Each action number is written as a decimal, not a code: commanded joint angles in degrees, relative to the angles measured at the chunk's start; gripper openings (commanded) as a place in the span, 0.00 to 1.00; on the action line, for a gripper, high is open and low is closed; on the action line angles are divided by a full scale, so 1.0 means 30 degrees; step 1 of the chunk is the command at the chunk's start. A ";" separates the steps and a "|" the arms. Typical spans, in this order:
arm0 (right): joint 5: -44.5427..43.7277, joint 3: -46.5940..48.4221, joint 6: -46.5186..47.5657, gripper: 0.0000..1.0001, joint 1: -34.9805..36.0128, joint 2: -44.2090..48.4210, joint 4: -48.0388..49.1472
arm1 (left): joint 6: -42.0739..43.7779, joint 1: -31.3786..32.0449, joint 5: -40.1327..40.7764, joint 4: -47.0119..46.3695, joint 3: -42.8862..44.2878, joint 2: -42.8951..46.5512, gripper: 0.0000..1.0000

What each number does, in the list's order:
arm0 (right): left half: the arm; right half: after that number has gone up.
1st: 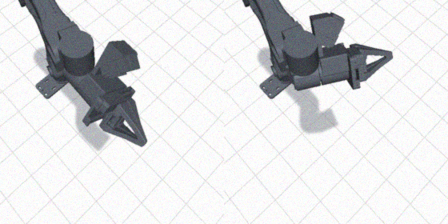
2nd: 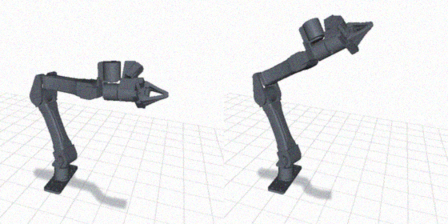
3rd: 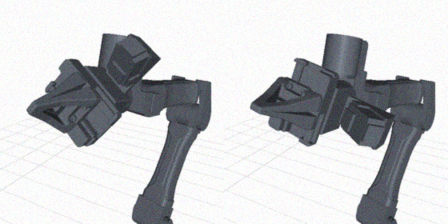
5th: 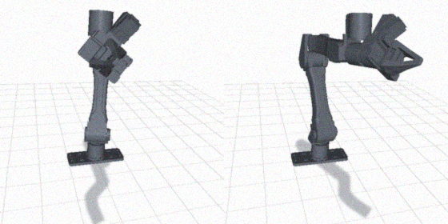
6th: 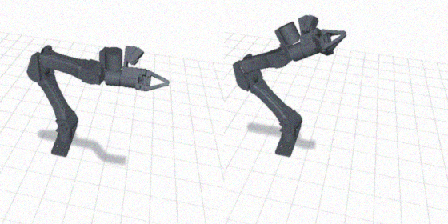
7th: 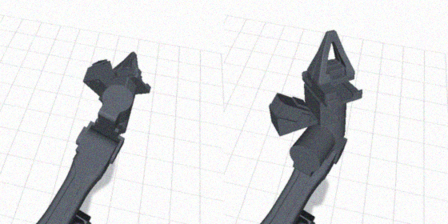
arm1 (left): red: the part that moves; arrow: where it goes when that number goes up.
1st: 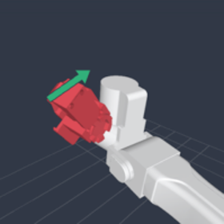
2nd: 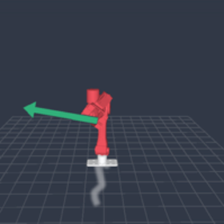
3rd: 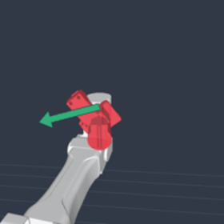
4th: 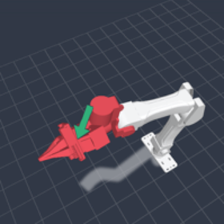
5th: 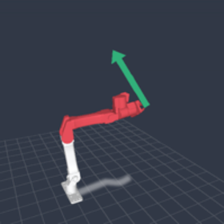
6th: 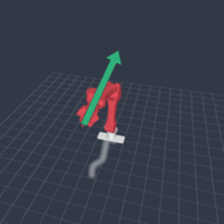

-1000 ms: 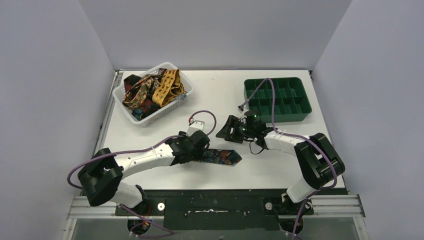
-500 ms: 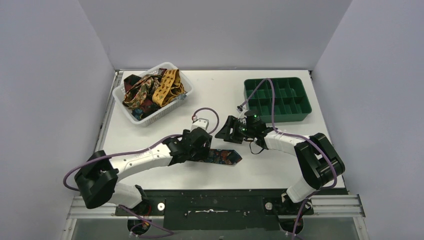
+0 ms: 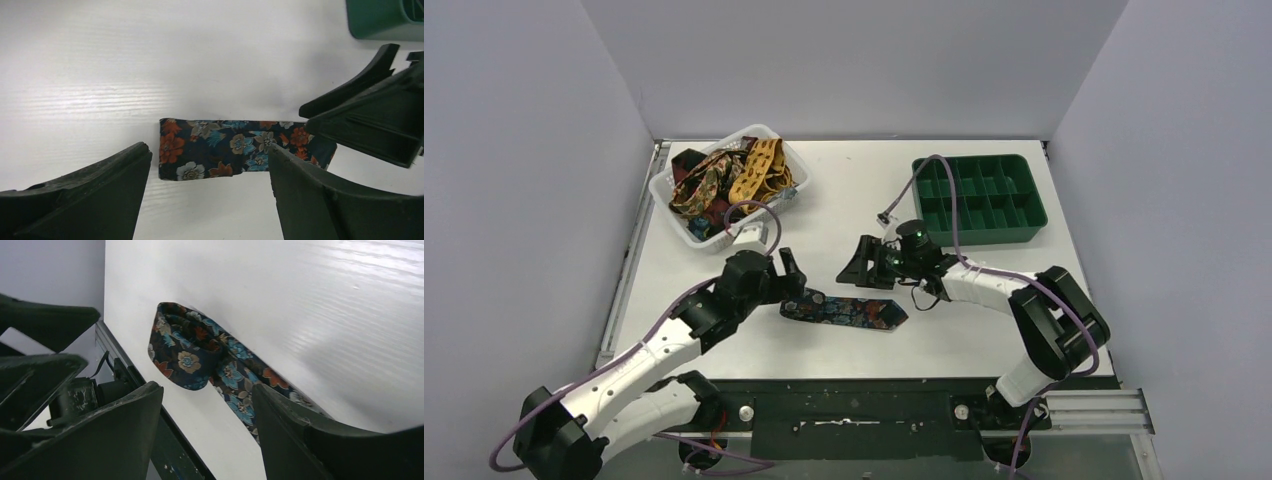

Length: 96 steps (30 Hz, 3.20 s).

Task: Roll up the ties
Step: Roll the tie at the center of the board.

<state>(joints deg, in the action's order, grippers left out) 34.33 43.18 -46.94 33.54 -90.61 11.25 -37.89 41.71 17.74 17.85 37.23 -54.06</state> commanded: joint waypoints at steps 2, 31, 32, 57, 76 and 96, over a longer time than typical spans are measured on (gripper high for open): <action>-0.0757 0.1676 0.0469 0.68 0.1593 -0.0791 0.0075 | -0.1424 -0.3062 -0.3554 -0.1148 -0.1918 0.1349 0.86; -0.0844 0.5244 0.1502 0.48 0.3441 -0.5370 -0.2735 | -0.1798 -0.8915 -1.2251 -0.7562 -0.6061 -0.1632 0.87; -0.0838 0.5241 0.1544 0.47 0.3465 -0.5449 -0.2770 | -0.1684 -0.8963 -1.2469 -0.7707 -0.6077 -0.1775 0.87; -0.0360 0.4444 0.1803 0.40 0.3411 -0.5342 -0.2312 | -0.2490 -0.9024 -1.6612 -1.3890 -0.7361 -0.6843 0.71; 0.0560 0.4169 0.1161 0.44 0.2971 -0.4386 -0.1932 | -0.1861 -0.9034 -1.6242 -1.2395 -0.7407 -0.6014 0.68; 0.0510 0.4354 0.1556 0.38 0.2969 -0.5366 -0.2542 | -0.1080 -0.9003 -1.6463 -1.1798 -0.6647 -0.6071 0.42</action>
<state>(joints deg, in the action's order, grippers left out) 35.83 55.96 -42.70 42.46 -107.53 3.60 -43.11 14.90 -31.73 -19.46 14.87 -73.32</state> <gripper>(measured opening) 0.370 0.455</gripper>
